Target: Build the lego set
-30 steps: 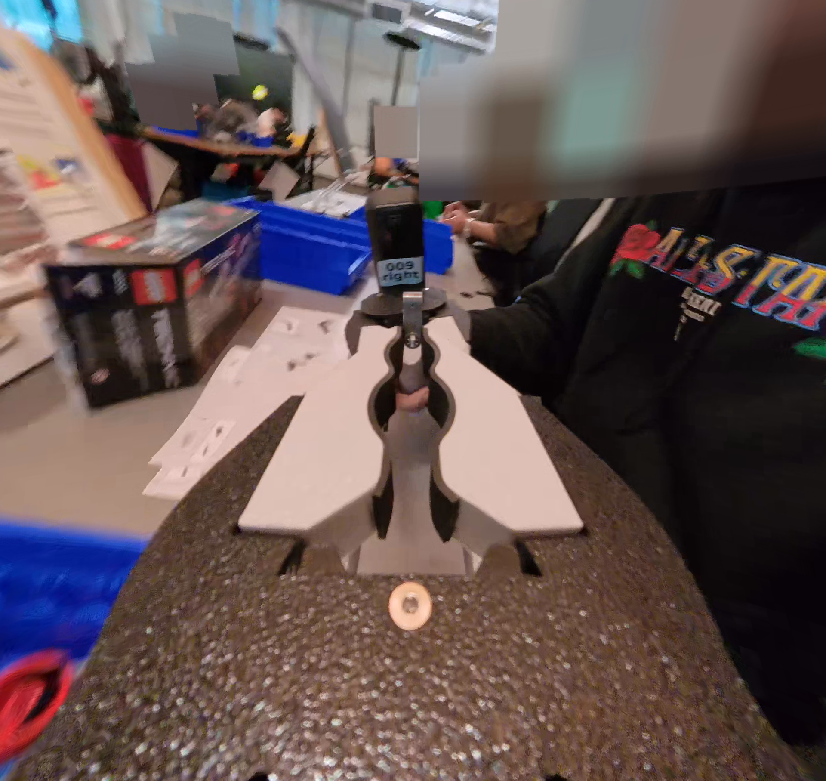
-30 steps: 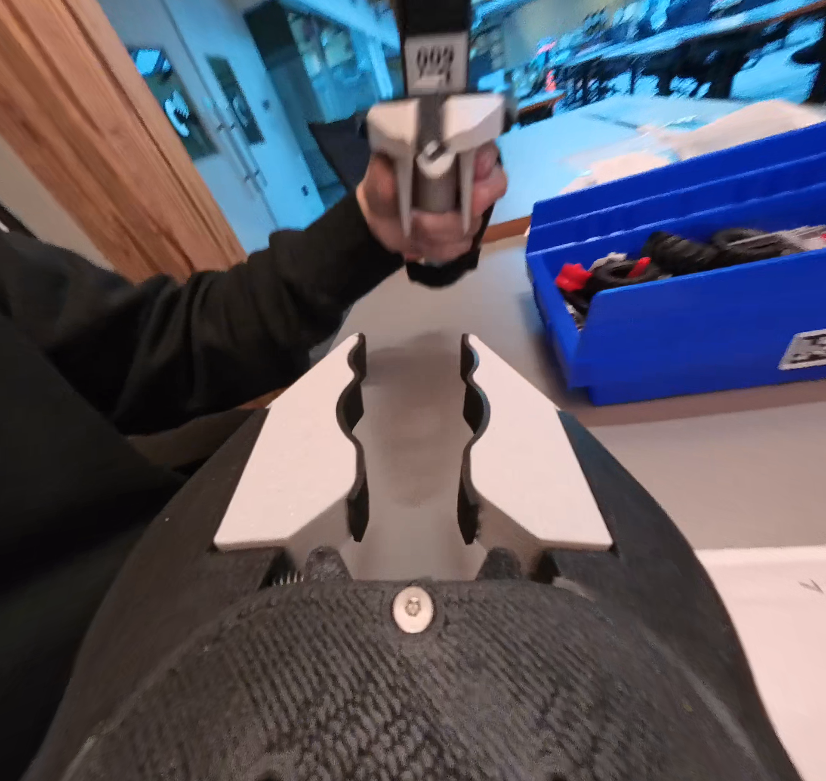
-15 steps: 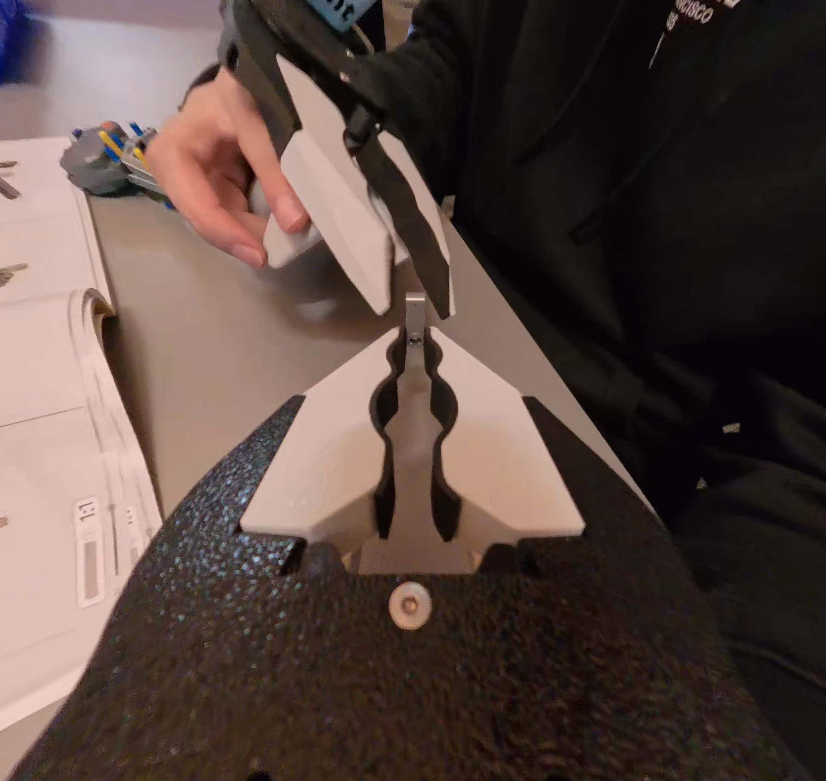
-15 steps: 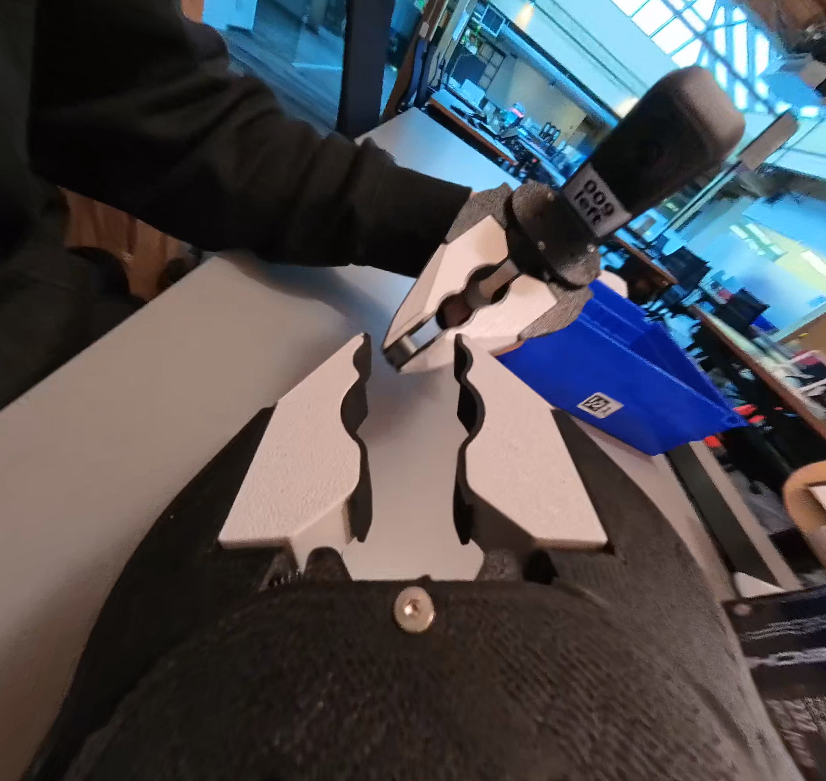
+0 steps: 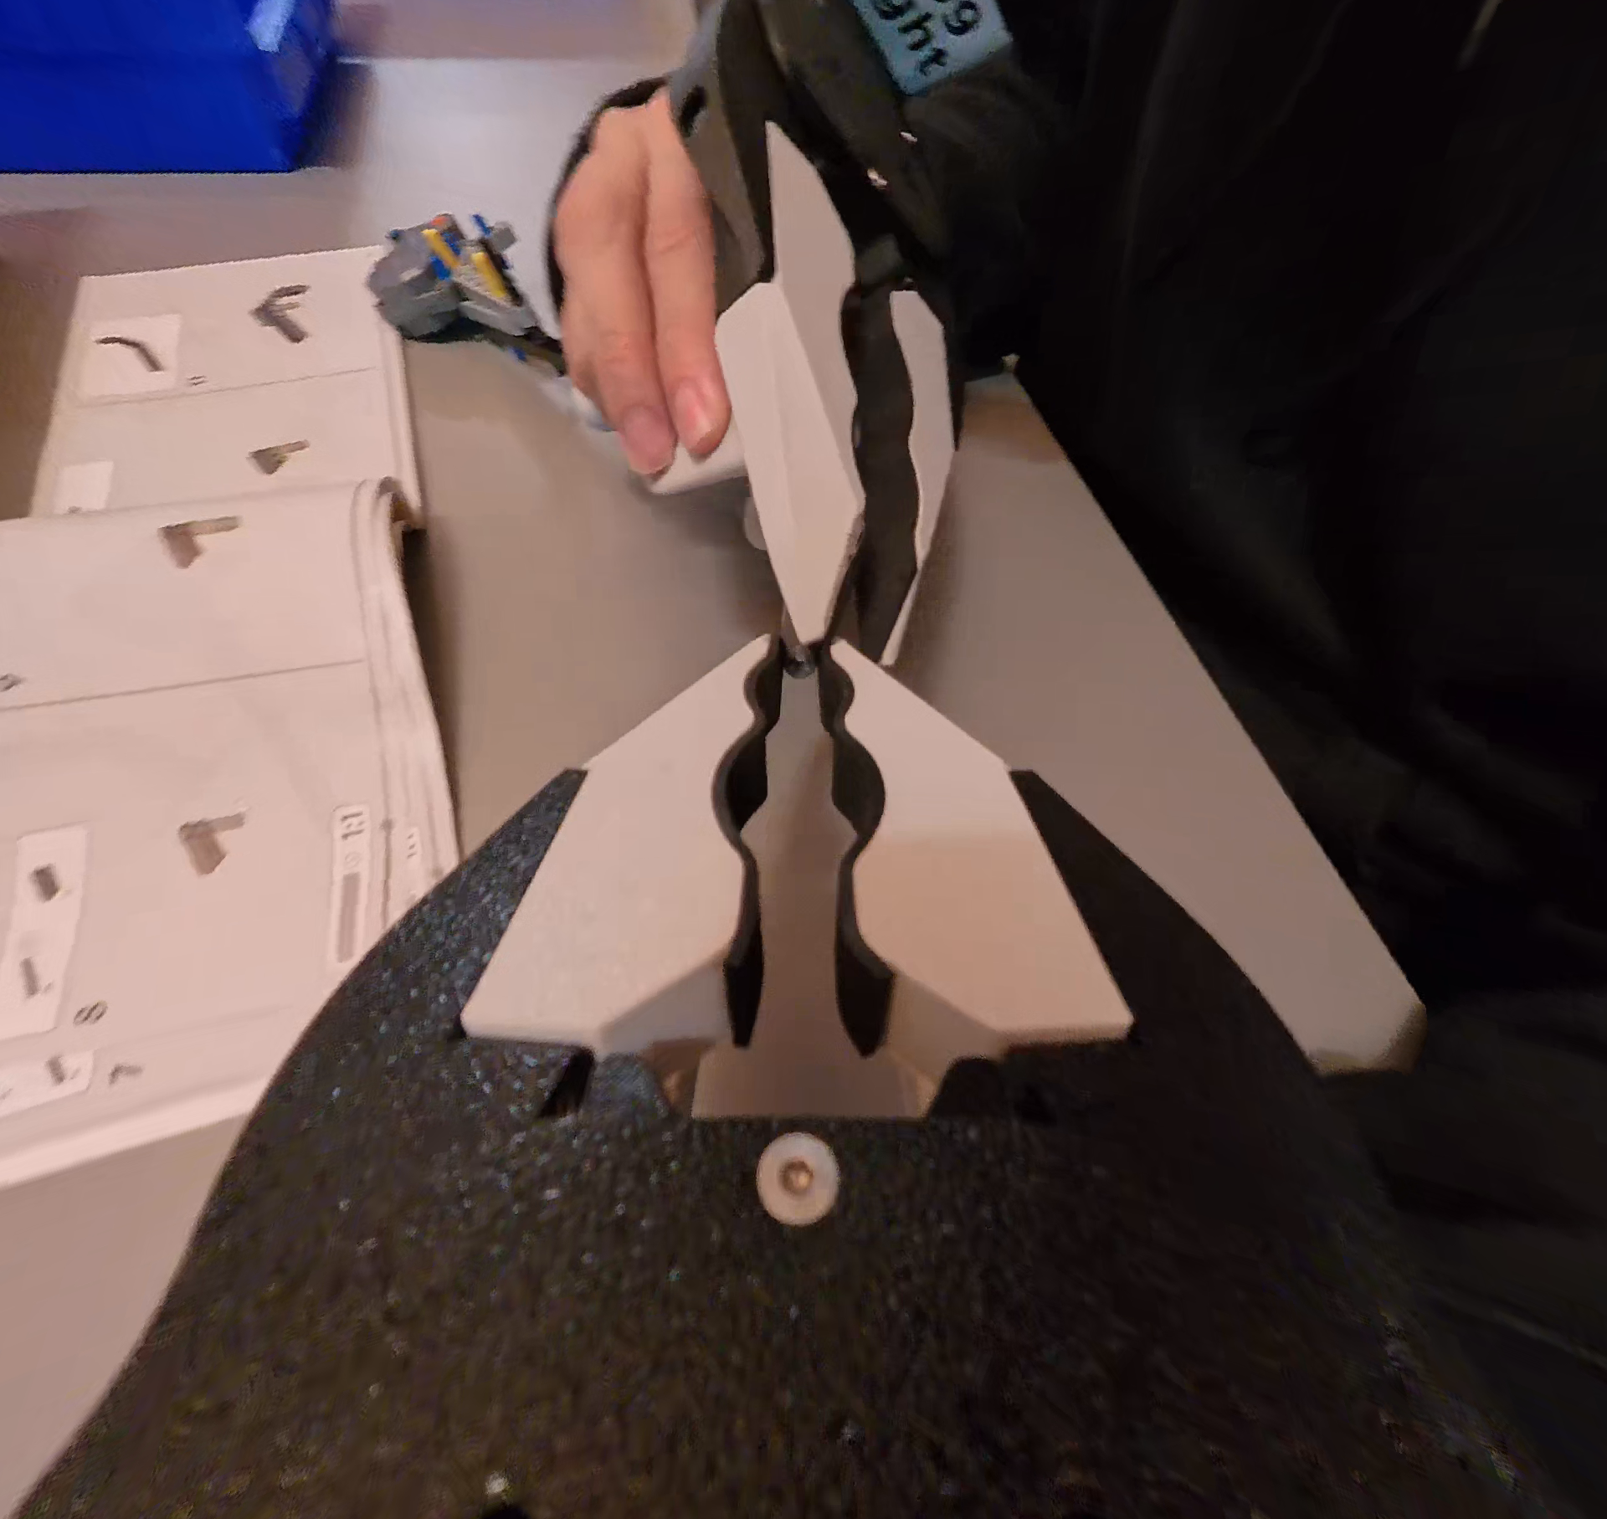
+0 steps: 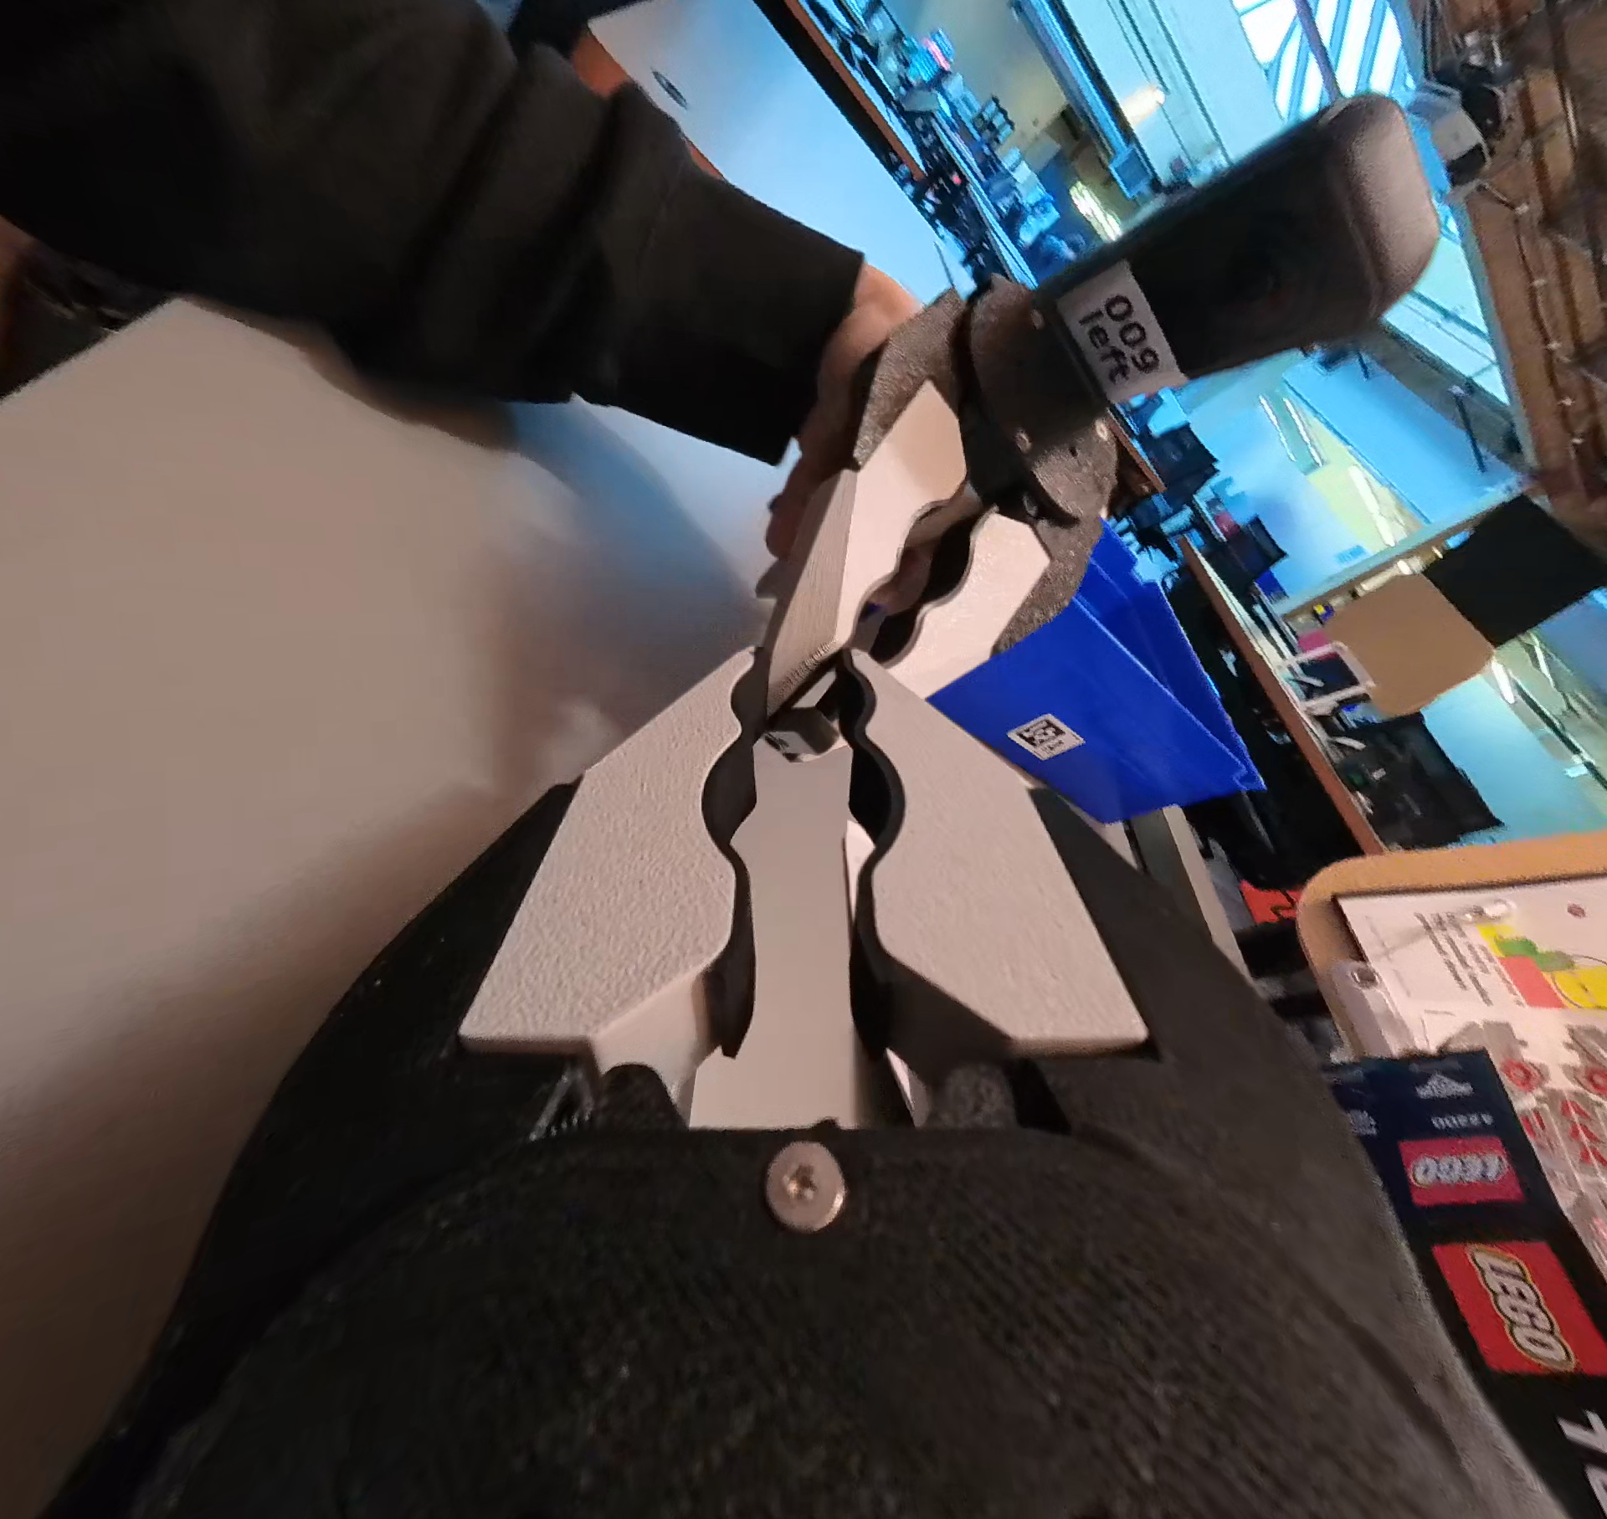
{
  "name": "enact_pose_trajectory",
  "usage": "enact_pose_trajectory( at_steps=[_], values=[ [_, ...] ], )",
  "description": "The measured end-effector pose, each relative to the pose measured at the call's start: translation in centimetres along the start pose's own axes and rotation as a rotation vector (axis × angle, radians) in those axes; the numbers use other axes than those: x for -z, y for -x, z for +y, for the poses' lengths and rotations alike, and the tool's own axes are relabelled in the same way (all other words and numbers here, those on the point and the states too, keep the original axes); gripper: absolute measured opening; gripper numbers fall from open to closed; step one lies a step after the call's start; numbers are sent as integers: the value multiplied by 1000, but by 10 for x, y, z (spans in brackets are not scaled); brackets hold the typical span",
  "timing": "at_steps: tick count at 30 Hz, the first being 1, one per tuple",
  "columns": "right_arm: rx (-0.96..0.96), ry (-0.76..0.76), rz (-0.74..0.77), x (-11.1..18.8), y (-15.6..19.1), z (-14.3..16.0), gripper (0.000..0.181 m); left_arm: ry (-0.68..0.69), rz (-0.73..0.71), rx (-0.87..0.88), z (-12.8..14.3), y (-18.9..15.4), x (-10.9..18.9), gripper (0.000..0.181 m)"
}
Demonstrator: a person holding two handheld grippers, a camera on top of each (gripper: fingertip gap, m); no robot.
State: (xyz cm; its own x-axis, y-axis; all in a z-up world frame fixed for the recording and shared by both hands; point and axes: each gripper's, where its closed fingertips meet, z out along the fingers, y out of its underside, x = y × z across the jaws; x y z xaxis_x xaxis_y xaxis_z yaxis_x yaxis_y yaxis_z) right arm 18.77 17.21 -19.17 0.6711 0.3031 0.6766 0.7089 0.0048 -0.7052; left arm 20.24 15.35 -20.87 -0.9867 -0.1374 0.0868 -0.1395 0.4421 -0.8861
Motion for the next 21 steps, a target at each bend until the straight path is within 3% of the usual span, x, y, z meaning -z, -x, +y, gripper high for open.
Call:
enact_pose_trajectory(
  at_steps=[4, 7, 11, 16, 21],
  values=[
    [-3, 76, 160, -5, -22, 12, 0, -21, -206, 77, 3, 24, 19, 14],
    [22, 109, 233, -9, -28, 15, 0, -82, -269, 88, -3, 23, 30, 7],
    [152, 165, 303, -13, -30, 14, 0, -95, -369, 109, 6, 25, 37, 20],
    [149, 288, 106, -23, 6, 30, 0, 56, -433, 226, 39, 19, 39, 16],
    [28, 327, 195, -15, 6, 35, 0, 233, -603, 397, 75, 29, 27, 16]
  ],
)
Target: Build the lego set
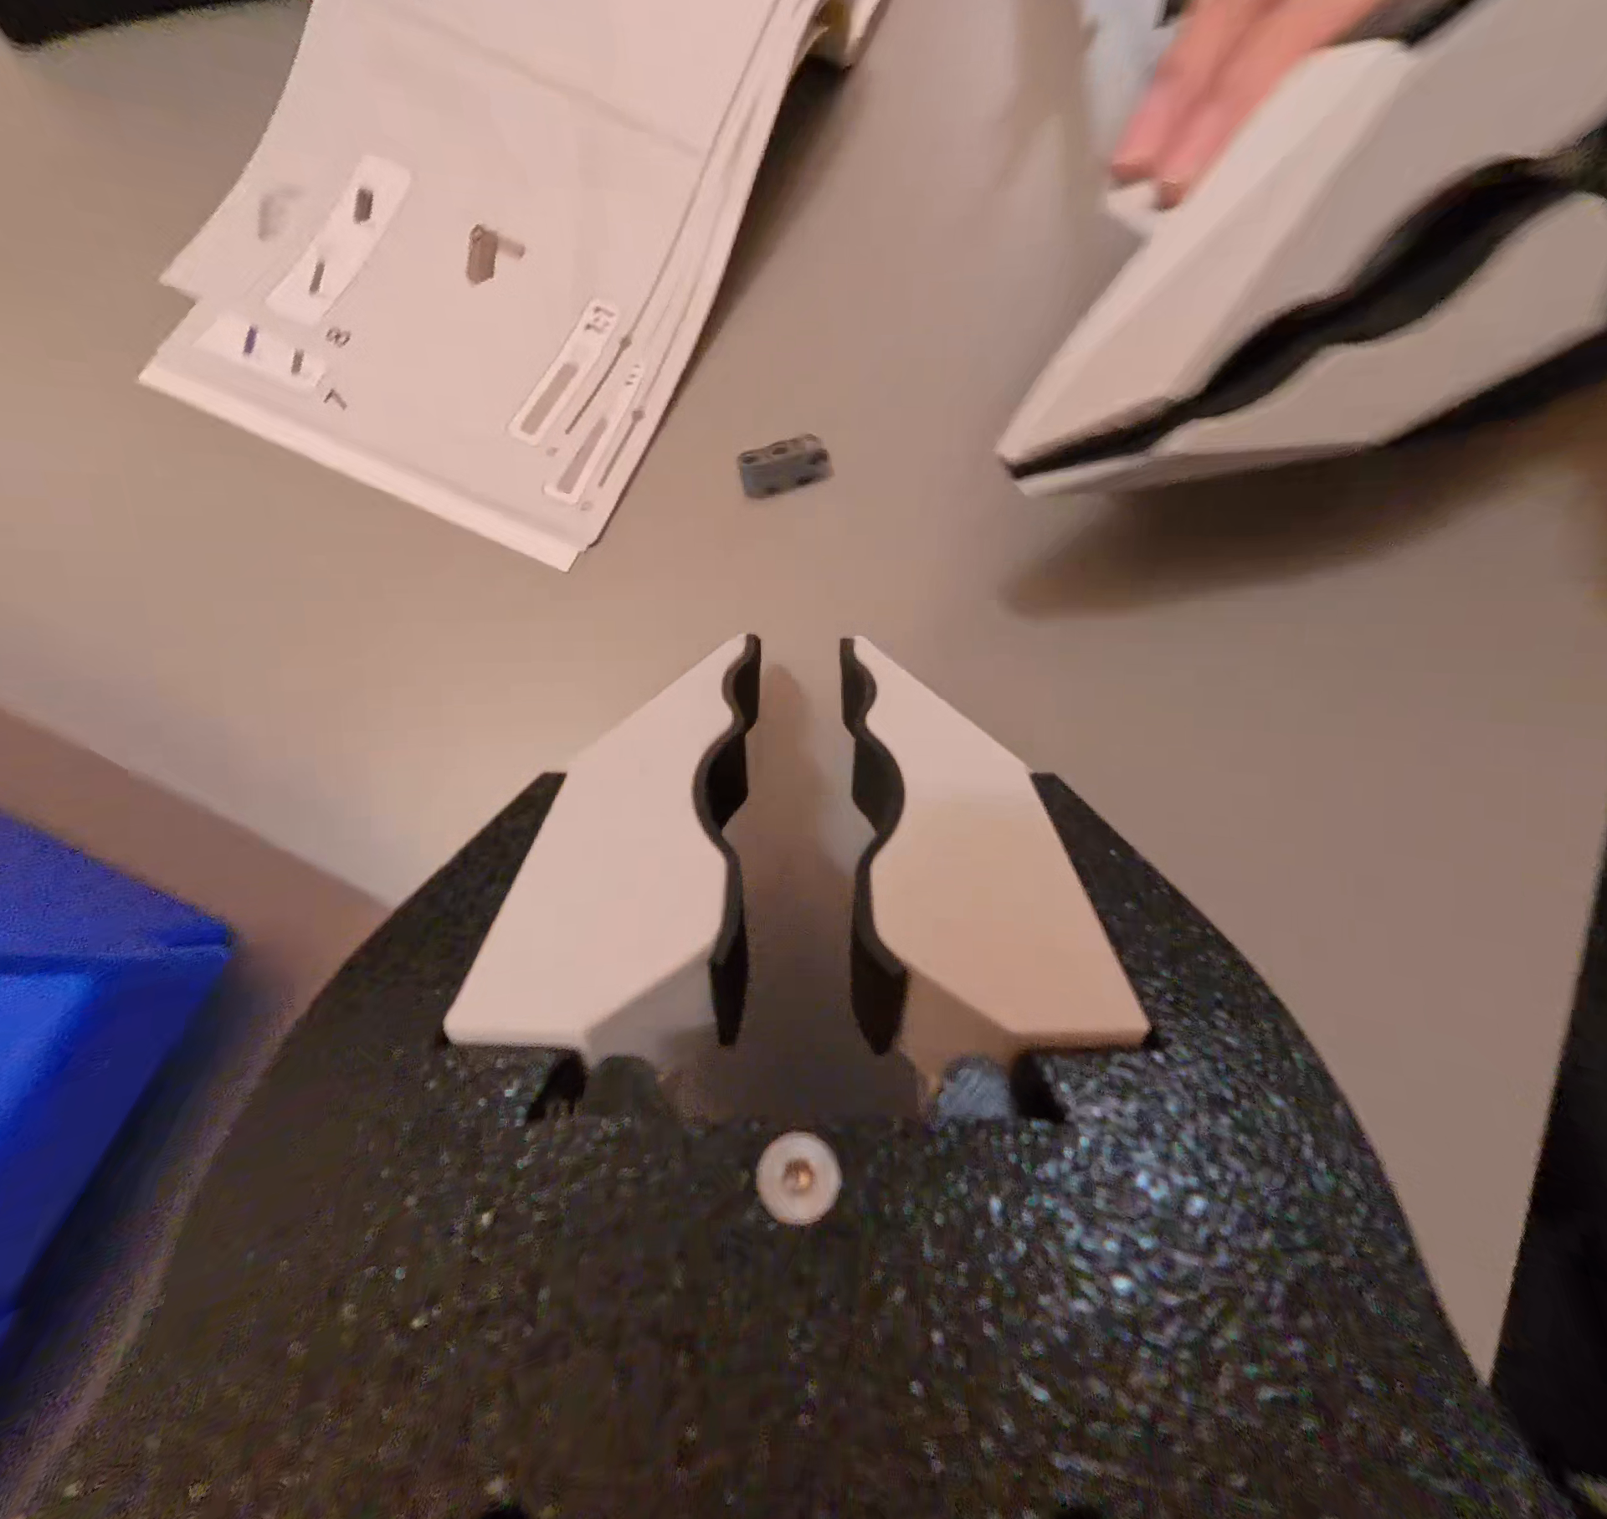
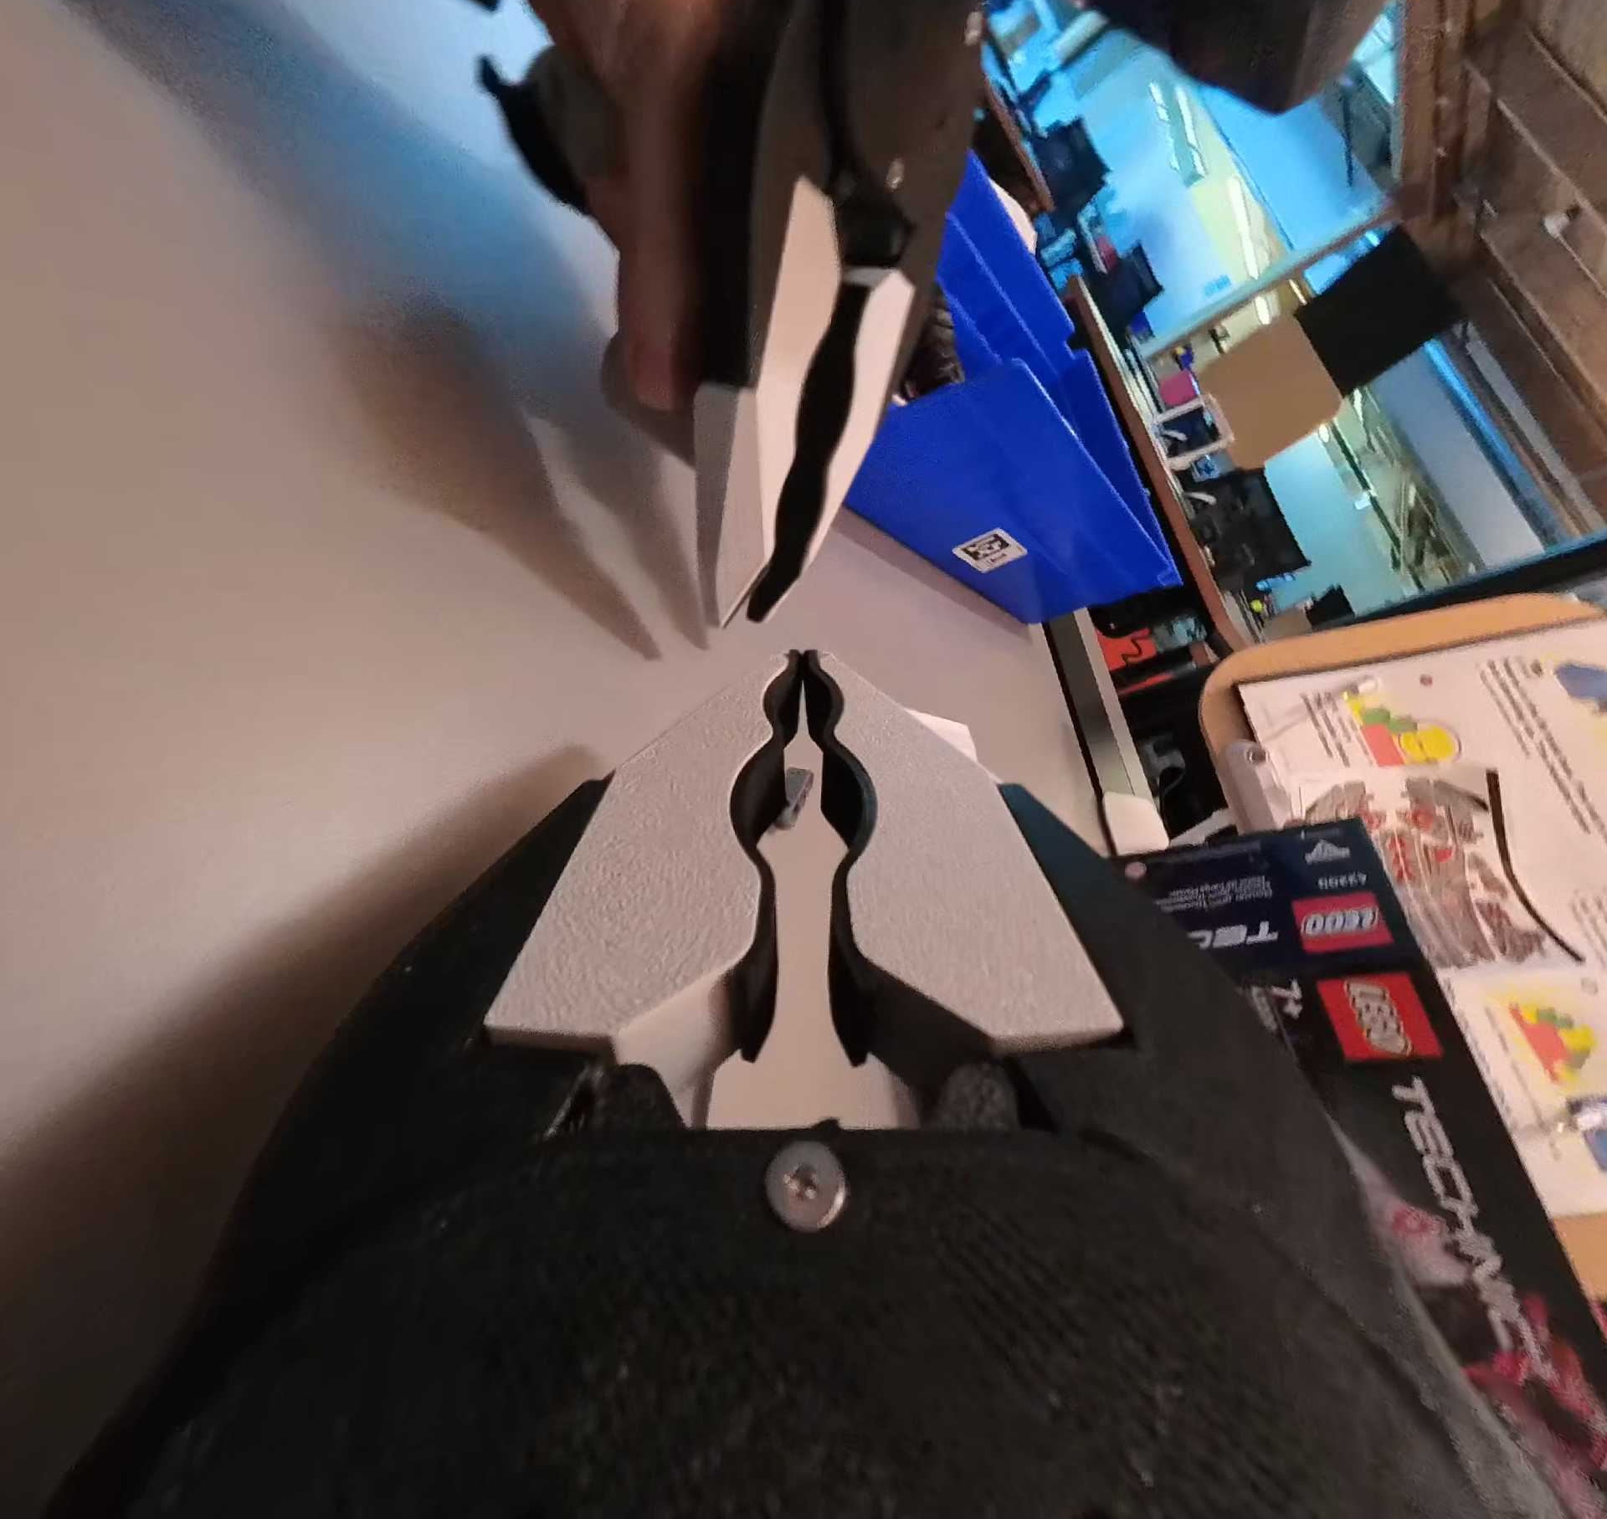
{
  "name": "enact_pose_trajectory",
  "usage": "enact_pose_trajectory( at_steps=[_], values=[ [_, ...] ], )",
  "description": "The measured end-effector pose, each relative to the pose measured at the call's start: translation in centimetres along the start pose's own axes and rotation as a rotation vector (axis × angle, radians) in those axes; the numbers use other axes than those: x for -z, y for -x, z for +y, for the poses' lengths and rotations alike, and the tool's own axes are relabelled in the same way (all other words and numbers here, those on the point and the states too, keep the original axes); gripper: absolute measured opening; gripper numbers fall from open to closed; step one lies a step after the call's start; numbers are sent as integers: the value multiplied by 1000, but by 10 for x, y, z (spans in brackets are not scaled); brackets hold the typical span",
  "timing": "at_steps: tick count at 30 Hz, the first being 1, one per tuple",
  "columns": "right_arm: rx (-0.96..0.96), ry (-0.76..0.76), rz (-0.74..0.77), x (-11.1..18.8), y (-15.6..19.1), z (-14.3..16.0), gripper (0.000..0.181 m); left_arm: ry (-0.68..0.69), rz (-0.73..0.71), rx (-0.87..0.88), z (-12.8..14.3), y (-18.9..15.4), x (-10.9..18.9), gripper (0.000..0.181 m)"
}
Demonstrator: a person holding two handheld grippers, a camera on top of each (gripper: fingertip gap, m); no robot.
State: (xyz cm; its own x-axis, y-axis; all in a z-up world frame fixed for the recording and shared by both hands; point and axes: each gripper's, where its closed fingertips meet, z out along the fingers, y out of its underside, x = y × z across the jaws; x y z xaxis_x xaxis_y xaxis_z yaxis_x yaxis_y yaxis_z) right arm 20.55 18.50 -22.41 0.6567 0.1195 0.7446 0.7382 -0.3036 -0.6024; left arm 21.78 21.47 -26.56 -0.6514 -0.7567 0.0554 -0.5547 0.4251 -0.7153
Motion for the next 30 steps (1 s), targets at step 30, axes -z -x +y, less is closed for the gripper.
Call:
enact_pose_trajectory(
  at_steps=[30],
  values=[
    [-50, -59, 19, 14, 15, -10, 0, 73, -115, -109, -24, -2, -47, 25]
  ],
)
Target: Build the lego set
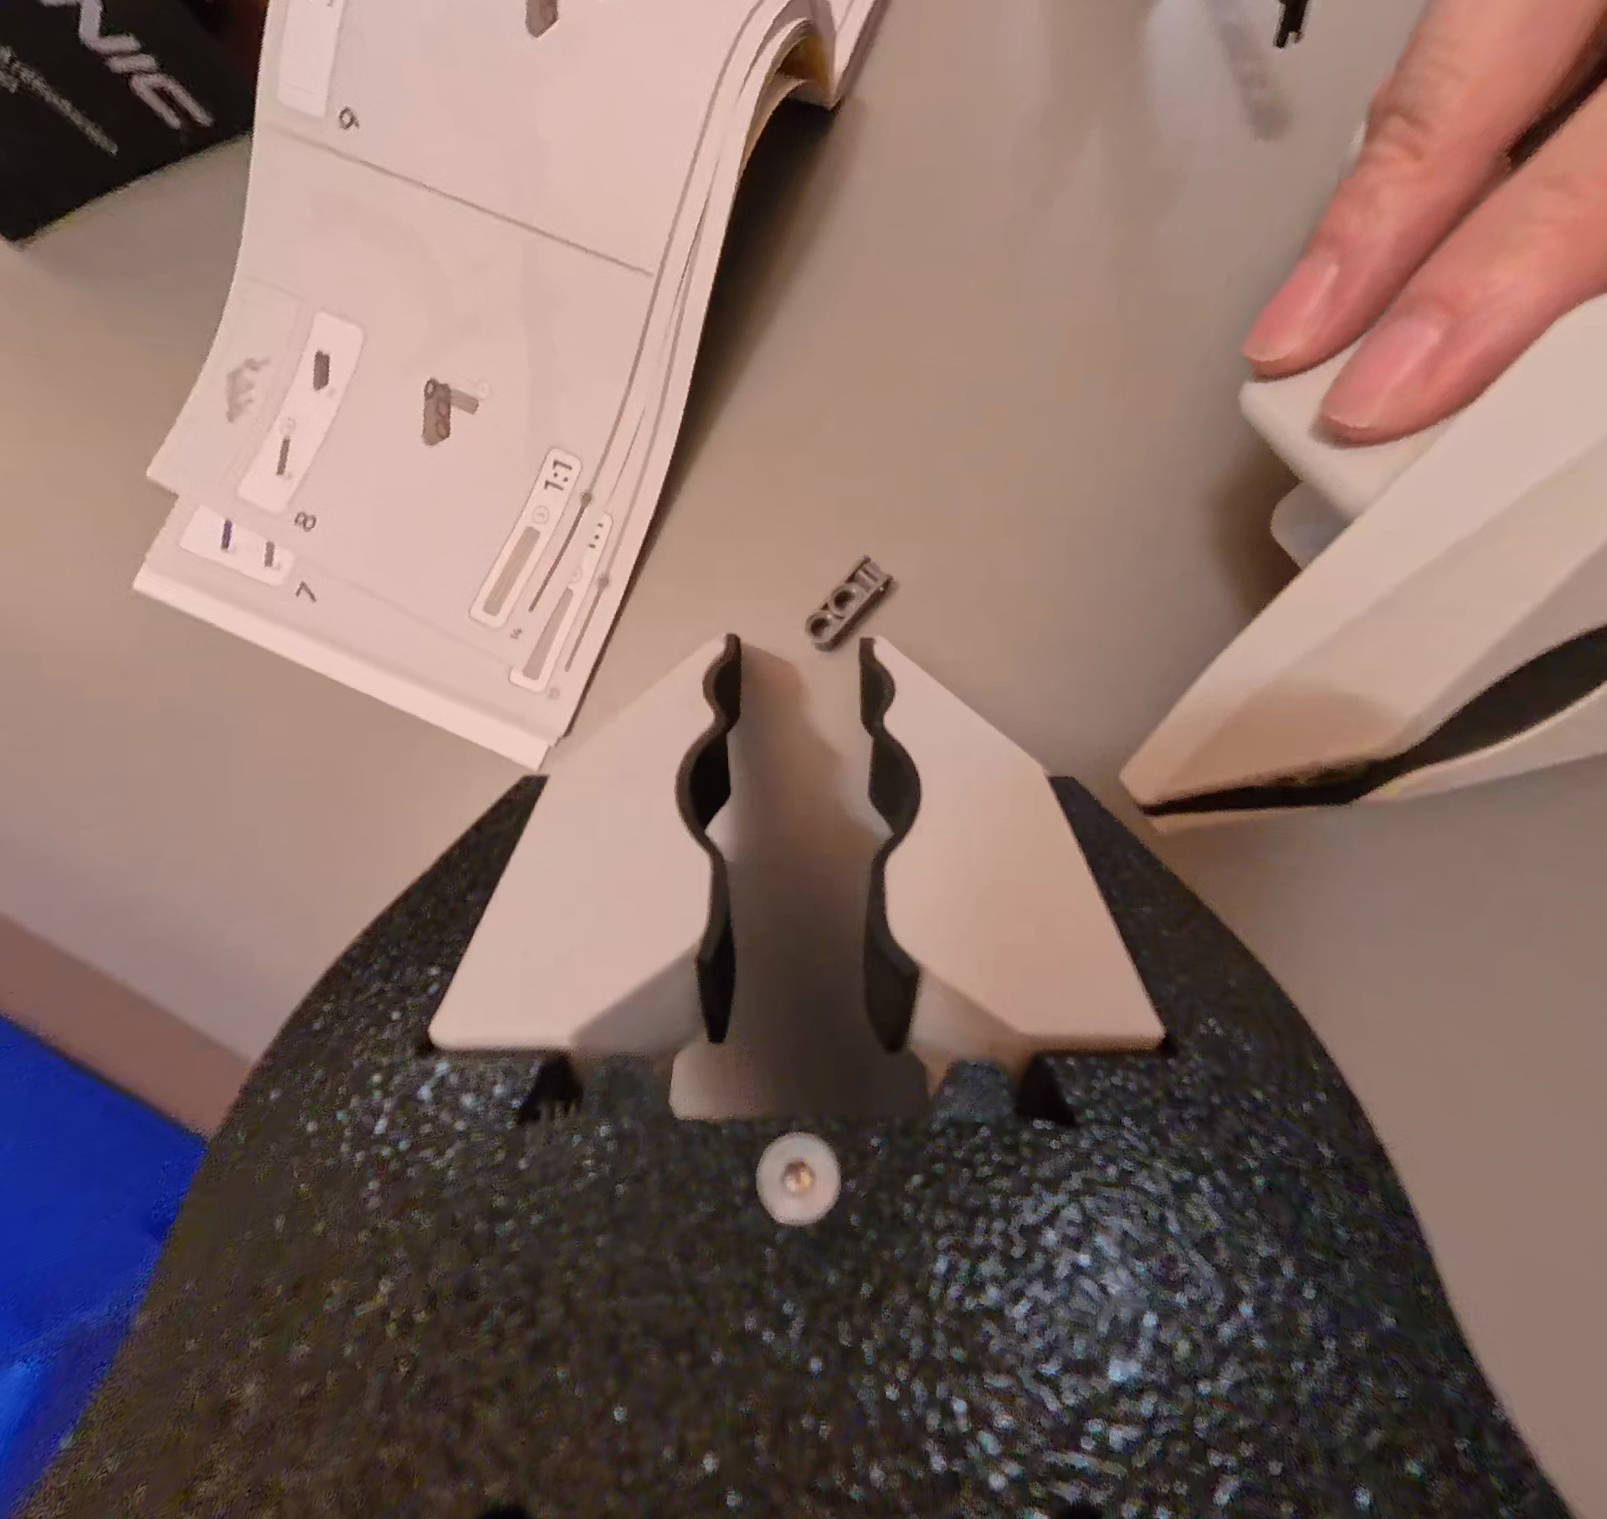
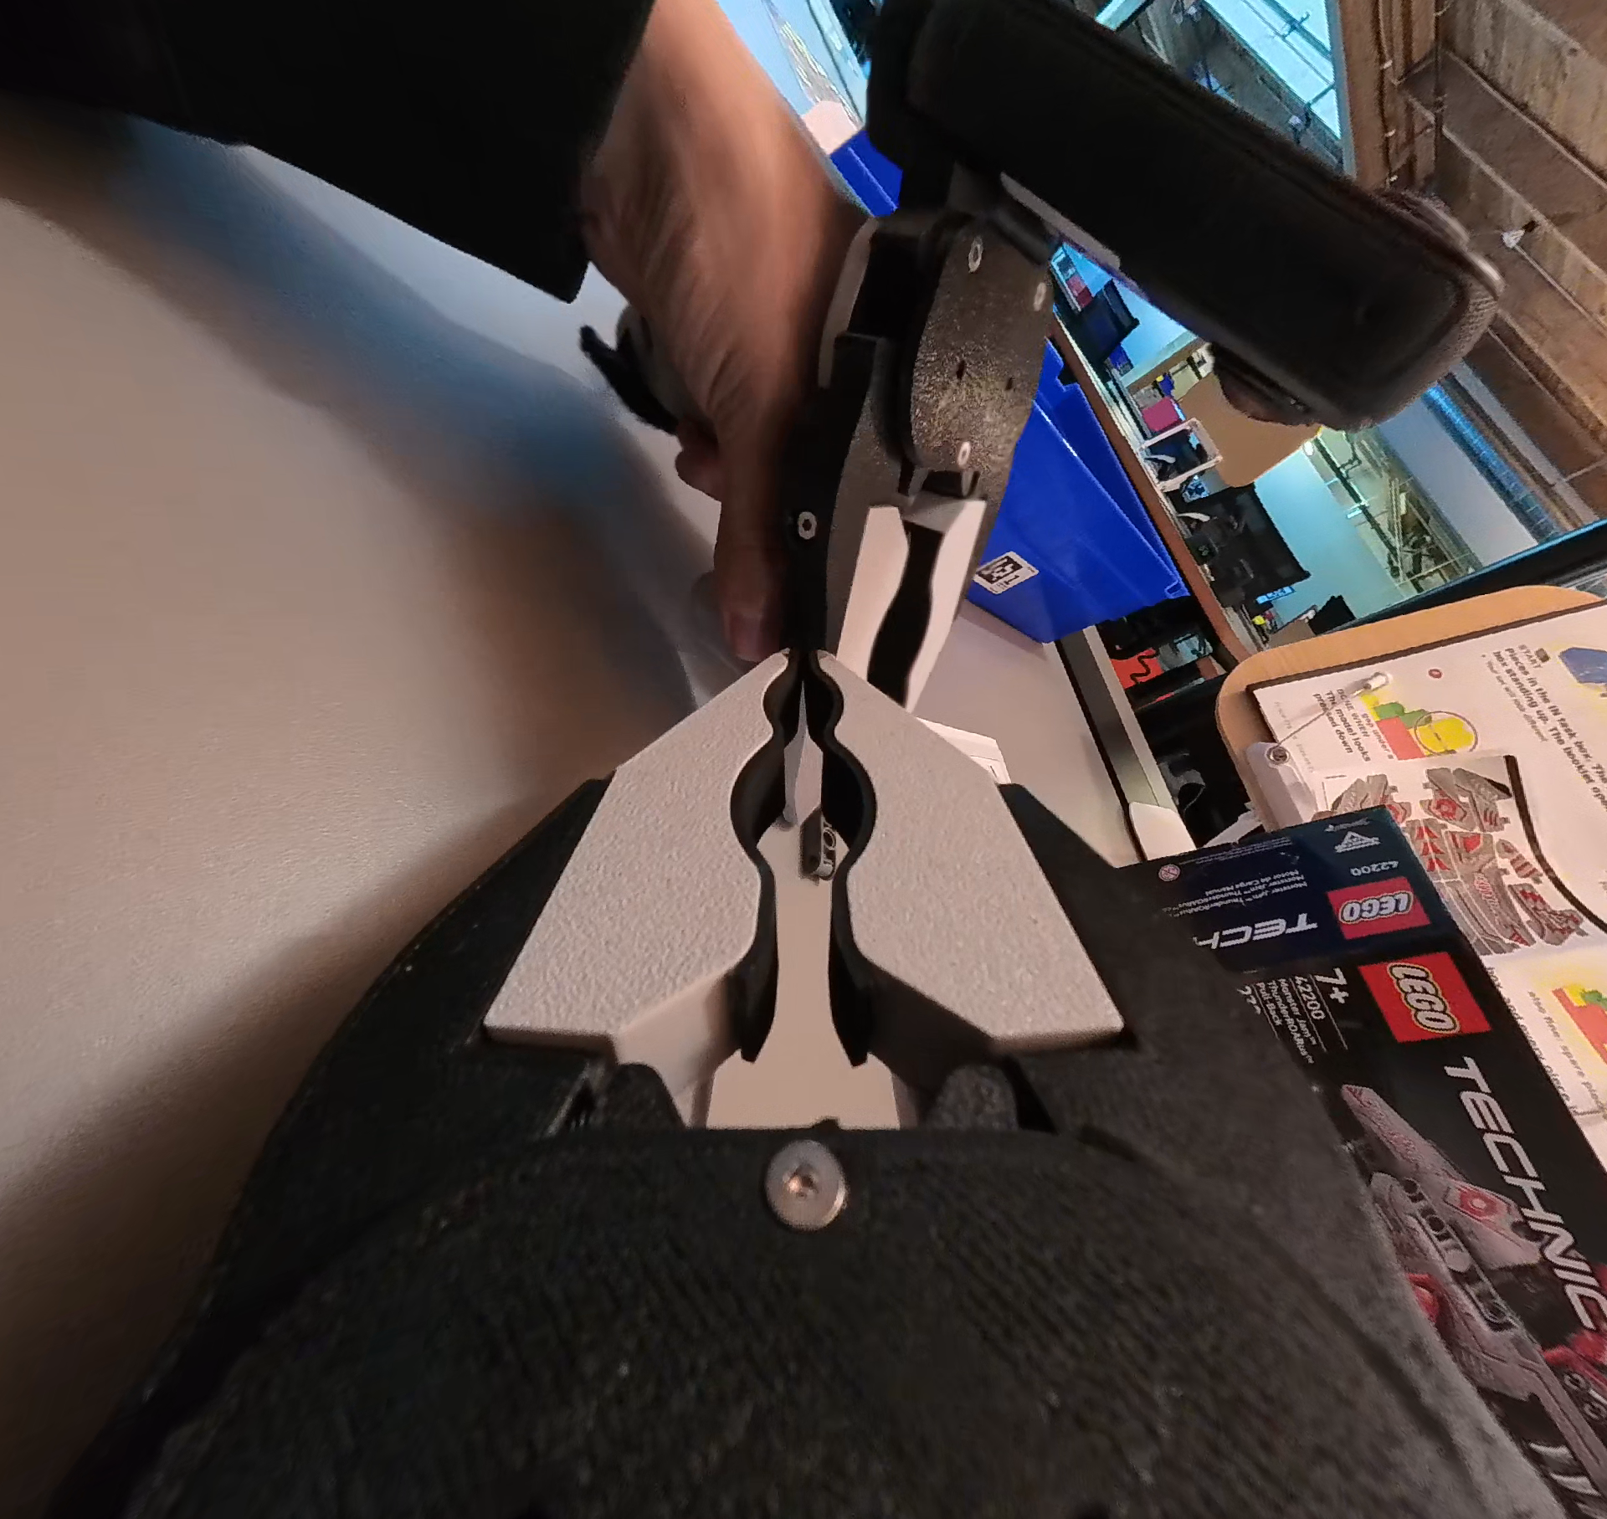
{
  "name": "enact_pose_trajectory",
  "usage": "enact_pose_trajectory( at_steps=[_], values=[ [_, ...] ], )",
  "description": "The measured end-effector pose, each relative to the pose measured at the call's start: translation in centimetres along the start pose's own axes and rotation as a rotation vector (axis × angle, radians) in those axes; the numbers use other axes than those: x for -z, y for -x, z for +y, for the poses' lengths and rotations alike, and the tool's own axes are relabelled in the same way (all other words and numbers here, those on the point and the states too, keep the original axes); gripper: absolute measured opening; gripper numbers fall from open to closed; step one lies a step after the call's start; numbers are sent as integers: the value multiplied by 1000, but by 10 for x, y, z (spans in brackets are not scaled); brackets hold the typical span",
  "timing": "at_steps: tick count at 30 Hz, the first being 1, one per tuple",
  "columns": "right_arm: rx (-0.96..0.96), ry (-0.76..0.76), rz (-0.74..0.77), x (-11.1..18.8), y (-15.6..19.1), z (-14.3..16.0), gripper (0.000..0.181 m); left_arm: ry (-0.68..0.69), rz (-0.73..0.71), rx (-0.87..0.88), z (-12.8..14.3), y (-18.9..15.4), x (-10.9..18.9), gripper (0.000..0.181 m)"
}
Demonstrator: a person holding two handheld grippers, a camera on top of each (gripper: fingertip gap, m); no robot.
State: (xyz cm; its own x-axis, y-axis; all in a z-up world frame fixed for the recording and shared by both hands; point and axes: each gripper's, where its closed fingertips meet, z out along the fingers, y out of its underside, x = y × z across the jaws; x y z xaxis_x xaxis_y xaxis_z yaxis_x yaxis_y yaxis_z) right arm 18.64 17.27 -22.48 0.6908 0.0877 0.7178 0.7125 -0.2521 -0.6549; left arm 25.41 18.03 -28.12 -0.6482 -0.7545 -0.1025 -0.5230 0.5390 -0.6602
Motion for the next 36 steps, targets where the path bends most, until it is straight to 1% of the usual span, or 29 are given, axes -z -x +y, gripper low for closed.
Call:
enact_pose_trajectory(
  at_steps=[2, 4, 6, 7, 12, 15, 19, 24, 26, 28, 32, 36],
  values=[
    [-6, 2, -6, 0, 1, 1, 0, -10, 26, -39, -3, -1, -2, 24],
    [-10, 4, -14, -1, 2, 2, 0, -12, 60, -37, -4, -3, -4, 20],
    [-25, 2, -21, -1, 3, 1, 0, 0, 85, 16, -2, -4, -4, 6],
    [-38, -2, -26, -1, 3, 1, 0, -1, 90, 36, -2, -4, -3, 6],
    [-102, -7, -38, -1, 2, 2, 0, 5, 43, 76, 5, -2, 3, 6],
    [-107, 0, -39, -1, 2, 4, 0, 21, 8, 129, 12, 1, 8, 5],
    [-105, 20, -51, -3, 4, 7, 0, 2, 17, 201, 16, 0, 13, 6],
    [-109, 37, -58, -5, 5, 10, 0, -14, 39, 194, 16, -1, 13, 7],
    [-103, 40, -58, -5, 5, 10, 0, -19, 43, 184, 17, 0, 14, 10],
    [-100, 47, -62, -6, 6, 11, 0, -24, 41, 177, 17, 1, 15, 17],
    [-97, 57, -72, -8, 7, 13, 0, -75, 22, 161, 11, 11, 29, 15],
    [-94, 86, -95, -10, 11, 17, 0, -148, -28, 154, 5, 30, 60, 11]
  ],
)
